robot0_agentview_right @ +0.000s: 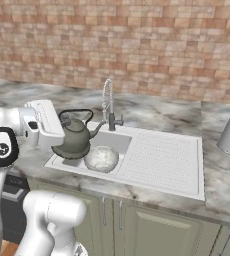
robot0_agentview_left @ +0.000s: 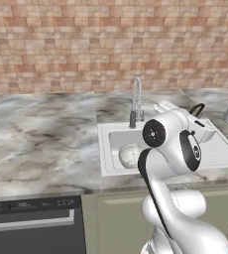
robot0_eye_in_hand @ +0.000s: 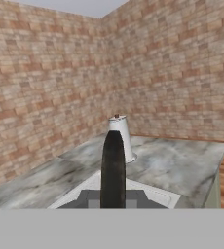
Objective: Open the cabinet, pick the kettle from the cabinet, and place it in the sink.
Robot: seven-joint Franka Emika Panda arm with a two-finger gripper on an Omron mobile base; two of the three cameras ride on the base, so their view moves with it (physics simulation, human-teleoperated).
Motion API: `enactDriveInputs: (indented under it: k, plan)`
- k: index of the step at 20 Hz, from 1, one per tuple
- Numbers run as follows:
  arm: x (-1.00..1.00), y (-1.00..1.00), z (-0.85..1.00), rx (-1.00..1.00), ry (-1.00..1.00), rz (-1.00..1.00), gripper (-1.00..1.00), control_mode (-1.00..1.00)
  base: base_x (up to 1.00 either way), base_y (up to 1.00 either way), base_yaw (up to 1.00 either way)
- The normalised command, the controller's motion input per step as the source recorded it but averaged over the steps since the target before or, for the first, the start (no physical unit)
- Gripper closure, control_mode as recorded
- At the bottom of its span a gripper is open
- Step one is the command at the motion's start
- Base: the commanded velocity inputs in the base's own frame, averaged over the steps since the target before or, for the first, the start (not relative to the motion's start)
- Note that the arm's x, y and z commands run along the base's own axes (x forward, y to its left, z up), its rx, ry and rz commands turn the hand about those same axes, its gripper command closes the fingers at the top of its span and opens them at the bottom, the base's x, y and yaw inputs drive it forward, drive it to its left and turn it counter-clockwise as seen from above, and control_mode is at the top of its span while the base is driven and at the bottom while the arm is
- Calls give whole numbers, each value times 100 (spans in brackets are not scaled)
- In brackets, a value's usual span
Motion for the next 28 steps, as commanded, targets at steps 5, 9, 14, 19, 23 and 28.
enactDriveInputs:
  k: [5,9,14,19,23,28]
  plan:
    - [0,0,0,0,0,0,100,-100,0,0,0]
    - [0,0,0,0,0,0,100,-100,0,0,0]
    - [-7,0,0,-1,-6,0,100,-100,0,0,0]
    - [-22,16,0,-11,-13,-4,100,-100,0,0,0]
    - [-18,37,-4,-13,0,-16,100,-100,0,0,0]
    - [-4,41,-6,-15,10,-12,100,-100,0,0,0]
